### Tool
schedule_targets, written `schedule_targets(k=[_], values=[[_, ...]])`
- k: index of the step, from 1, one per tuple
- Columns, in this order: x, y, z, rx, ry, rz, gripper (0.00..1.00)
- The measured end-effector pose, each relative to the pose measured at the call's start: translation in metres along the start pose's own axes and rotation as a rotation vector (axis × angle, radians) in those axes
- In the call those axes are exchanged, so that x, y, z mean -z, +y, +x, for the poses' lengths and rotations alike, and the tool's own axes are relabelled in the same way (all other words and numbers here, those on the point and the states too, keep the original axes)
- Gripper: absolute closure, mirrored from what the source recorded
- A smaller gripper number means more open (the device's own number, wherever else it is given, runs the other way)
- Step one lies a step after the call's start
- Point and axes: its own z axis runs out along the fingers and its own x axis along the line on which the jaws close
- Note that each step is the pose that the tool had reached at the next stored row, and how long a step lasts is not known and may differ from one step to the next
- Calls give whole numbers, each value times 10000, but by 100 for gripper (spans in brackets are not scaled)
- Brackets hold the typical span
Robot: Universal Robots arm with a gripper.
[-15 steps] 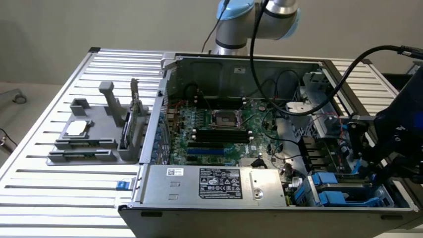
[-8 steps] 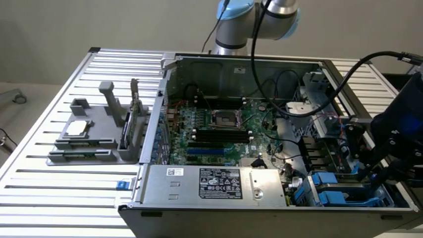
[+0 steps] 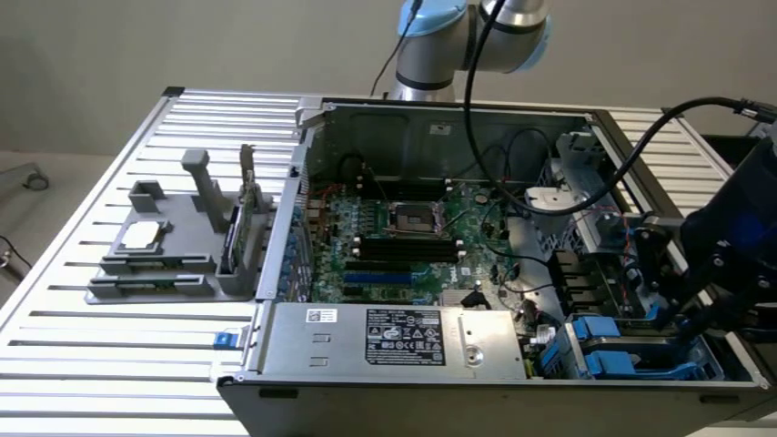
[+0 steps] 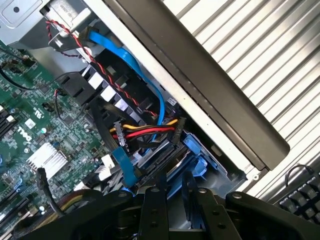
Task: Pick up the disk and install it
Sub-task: 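Insert the first disk wire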
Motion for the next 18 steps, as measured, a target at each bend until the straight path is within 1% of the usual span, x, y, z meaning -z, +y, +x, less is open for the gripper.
schedule_targets(k=[1, 3, 9, 11, 13, 18], values=[[0, 2, 0, -28, 24, -25, 73], [-1, 4, 2, -100, 50, -51, 73], [-1, 8, 4, -441, 55, -55, 73], [-1, 12, 3, -546, 68, -68, 73], [0, 19, -3, -611, 102, -100, 73], [-3, 39, -20, -753, 225, -221, 73]])
